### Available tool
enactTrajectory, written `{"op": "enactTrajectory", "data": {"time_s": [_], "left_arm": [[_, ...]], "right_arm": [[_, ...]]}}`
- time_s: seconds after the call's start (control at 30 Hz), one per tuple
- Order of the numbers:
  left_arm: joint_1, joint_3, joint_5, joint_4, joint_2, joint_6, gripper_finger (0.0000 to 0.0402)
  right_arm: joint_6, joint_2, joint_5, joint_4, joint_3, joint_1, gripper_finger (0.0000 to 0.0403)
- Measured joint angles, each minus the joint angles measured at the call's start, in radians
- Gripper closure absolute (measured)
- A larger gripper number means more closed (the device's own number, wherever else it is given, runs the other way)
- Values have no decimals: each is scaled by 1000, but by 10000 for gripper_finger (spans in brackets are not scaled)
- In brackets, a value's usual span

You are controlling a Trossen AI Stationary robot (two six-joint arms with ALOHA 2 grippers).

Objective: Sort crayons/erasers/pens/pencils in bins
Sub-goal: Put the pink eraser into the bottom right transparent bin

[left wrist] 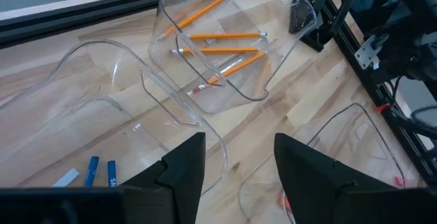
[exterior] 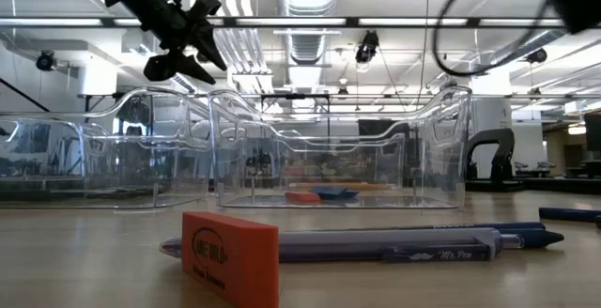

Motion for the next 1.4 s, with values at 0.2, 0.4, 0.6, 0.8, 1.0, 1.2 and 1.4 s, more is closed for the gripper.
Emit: {"op": "enactTrajectory", "data": {"time_s": [0.2,0.4,0.6,0.8,1.0,1.2,1.4], "left_arm": [[0,0,0,0,0,-24,240],[0,0,0,0,1,-45,240],[0,0,0,0,1,-48,240],[0,0,0,0,1,-47,240],[0,0,0,0,1,-47,240],[0,0,0,0,1,-69,240],[0,0,0,0,1,-69,240]], "right_arm": [[232,53,-23,143,-40,135,252],[343,125,-92,144,-28,202,252],[334,205,-178,174,-8,236,252],[307,265,-179,173,-4,237,252],[298,318,-182,176,-7,237,252],[257,344,-177,174,-4,237,262],[239,389,-172,177,-7,237,314]]}}
